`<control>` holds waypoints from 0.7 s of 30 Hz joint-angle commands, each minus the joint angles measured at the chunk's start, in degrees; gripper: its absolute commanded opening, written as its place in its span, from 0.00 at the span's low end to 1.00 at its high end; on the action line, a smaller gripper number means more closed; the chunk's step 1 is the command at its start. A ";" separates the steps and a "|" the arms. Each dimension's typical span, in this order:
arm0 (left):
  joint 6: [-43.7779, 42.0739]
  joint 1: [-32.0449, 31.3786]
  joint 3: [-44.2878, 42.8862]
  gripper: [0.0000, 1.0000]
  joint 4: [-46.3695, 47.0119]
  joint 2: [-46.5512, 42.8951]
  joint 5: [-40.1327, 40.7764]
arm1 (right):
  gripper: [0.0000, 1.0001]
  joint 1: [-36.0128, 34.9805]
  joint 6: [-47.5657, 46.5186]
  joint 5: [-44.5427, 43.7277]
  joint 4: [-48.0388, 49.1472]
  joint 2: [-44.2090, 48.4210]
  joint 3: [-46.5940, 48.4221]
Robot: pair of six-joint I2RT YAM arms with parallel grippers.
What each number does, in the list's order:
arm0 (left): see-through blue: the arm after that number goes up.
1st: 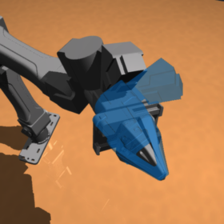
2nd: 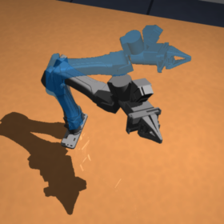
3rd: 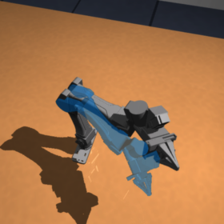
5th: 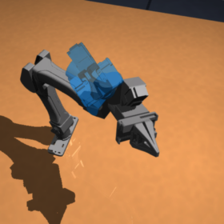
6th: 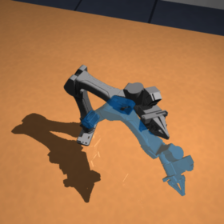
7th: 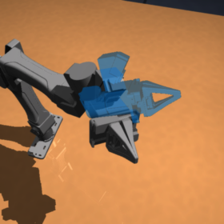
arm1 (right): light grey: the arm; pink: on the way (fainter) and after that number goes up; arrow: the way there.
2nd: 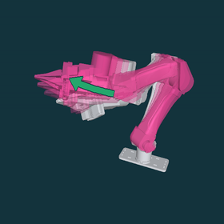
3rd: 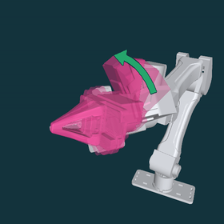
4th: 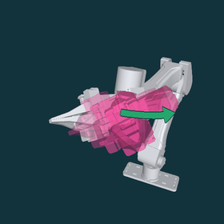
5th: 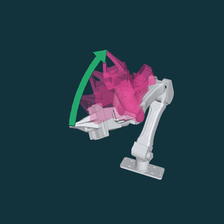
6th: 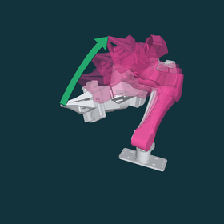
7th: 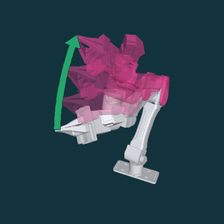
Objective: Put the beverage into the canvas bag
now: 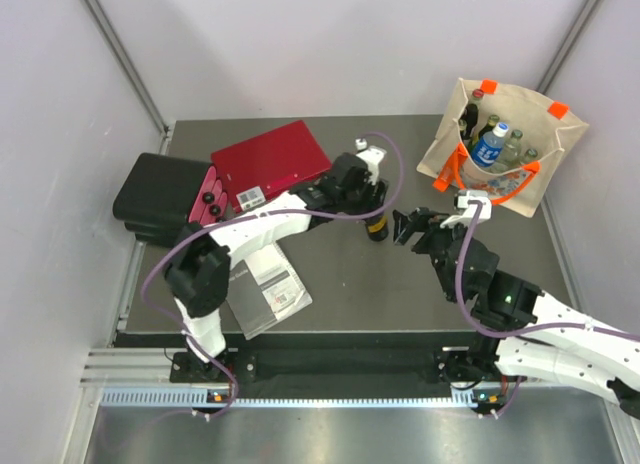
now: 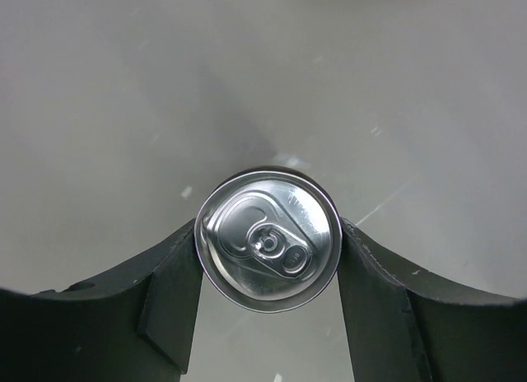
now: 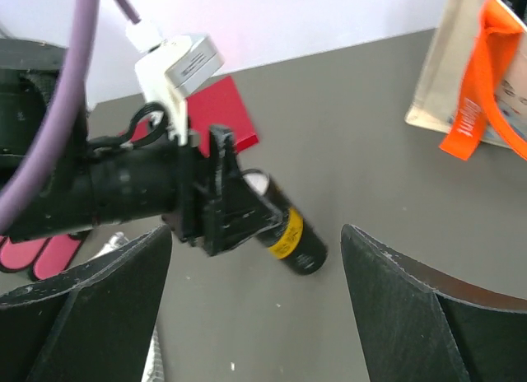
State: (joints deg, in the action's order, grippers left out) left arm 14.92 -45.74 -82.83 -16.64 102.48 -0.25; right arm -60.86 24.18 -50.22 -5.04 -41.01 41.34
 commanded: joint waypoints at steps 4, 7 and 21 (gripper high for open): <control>-3.40 -3.56 -6.82 0.11 11.02 5.09 2.10 | 0.83 1.10 2.18 -3.84 -5.33 1.38 0.75; -5.51 -4.97 -6.47 0.20 10.67 6.41 4.64 | 0.84 1.10 2.27 -4.01 -6.04 2.86 0.85; -0.33 -5.24 -5.85 0.95 10.23 2.03 -1.31 | 0.84 1.18 -0.81 1.70 -6.82 5.07 4.62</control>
State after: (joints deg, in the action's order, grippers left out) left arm 11.88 -51.22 -86.52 -10.11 109.56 2.04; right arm -60.10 25.06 -51.44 -11.57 -36.38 42.19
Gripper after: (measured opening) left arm 0.843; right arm 0.842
